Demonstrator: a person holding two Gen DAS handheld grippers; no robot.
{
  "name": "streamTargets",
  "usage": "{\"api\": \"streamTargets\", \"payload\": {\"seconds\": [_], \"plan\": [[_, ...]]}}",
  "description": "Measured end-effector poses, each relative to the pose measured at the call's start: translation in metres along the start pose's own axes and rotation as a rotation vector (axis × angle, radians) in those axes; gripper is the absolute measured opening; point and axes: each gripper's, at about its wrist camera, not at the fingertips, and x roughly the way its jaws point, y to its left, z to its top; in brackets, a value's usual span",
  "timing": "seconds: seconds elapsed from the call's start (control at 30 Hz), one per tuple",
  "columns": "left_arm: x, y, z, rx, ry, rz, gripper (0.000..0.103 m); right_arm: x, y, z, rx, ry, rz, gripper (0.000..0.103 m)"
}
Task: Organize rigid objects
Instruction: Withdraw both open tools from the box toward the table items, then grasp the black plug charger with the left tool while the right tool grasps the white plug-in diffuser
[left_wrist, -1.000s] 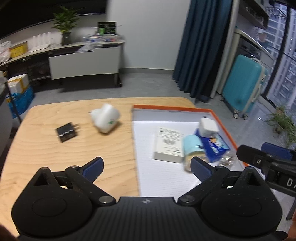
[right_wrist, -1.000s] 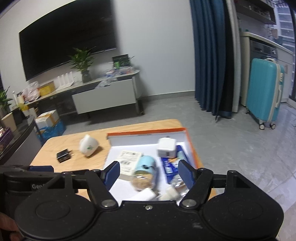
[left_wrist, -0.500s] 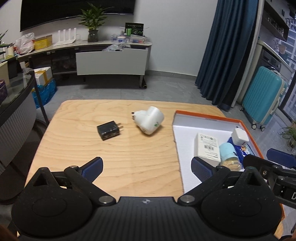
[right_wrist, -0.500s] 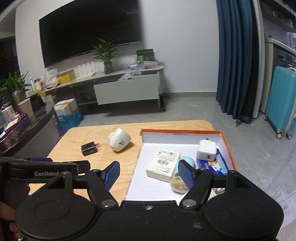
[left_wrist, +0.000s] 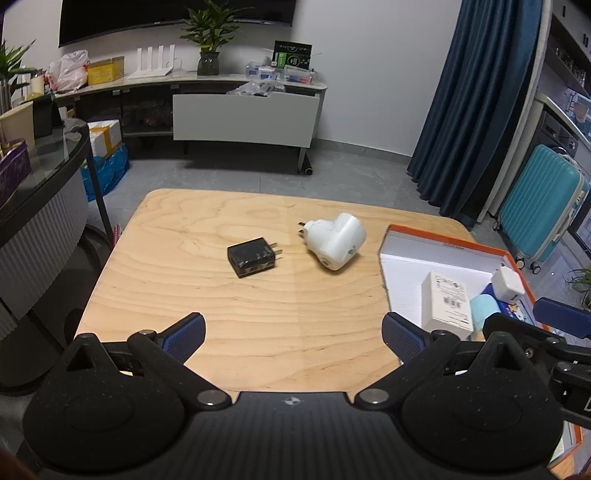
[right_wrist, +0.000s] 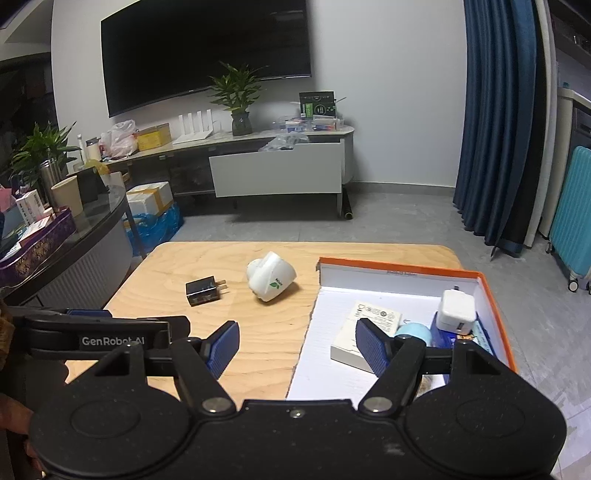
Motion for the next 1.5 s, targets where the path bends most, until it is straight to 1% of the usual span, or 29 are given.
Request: {"api": "streamTargets", "payload": {"seconds": [0.47,0.6,0.8,0.87,0.97,1.1,1.23,1.3,1.37,1.4,1.43,1.47,1.5], "plan": [[0.031,0.032,0.003,-0.031,0.037,0.043,0.103,0.035,0.014,0.001,-0.020,0.036,0.039,0.083],[0.048,0.039,0.008,-0.040,0.045,0.055,0.103,0.042,0.014,-0.001,-0.017,0.042,0.044,0.083],[0.078,0.039,0.021,-0.040,0.029,0.064,0.103,0.051,0.010,-0.004,-0.010,0.052,0.045,0.083],[0.090,0.038,0.025,-0.030,0.028,0.060,0.103,0.052,0.009,-0.004,-0.012,0.050,0.041,0.082],[0.108,0.037,0.029,0.011,0.034,0.055,0.103,0.055,0.004,-0.004,-0.002,0.049,0.037,0.083],[0.126,0.043,0.033,0.024,0.043,0.072,0.103,0.060,0.000,-0.004,0.005,0.047,0.033,0.082],[0.130,0.041,0.034,0.070,0.011,0.077,0.103,0.066,0.000,0.000,0.002,0.041,0.032,0.082],[0.129,0.039,0.031,0.092,-0.010,0.058,0.100,0.070,0.000,0.003,0.003,0.042,0.038,0.082],[0.128,0.036,0.026,0.134,-0.039,0.064,0.090,0.075,0.002,0.005,-0.002,0.044,0.039,0.082],[0.127,0.035,0.025,0.151,-0.052,0.070,0.088,0.078,0.004,0.006,-0.004,0.046,0.041,0.082],[0.127,0.035,0.024,0.157,-0.065,0.063,0.082,0.080,0.005,0.007,-0.005,0.048,0.043,0.082],[0.125,0.036,0.023,0.163,-0.076,0.058,0.074,0.081,0.007,0.008,-0.008,0.048,0.046,0.083],[0.124,0.036,0.023,0.169,-0.084,0.047,0.068,0.082,0.008,0.008,-0.010,0.047,0.048,0.082]]}}
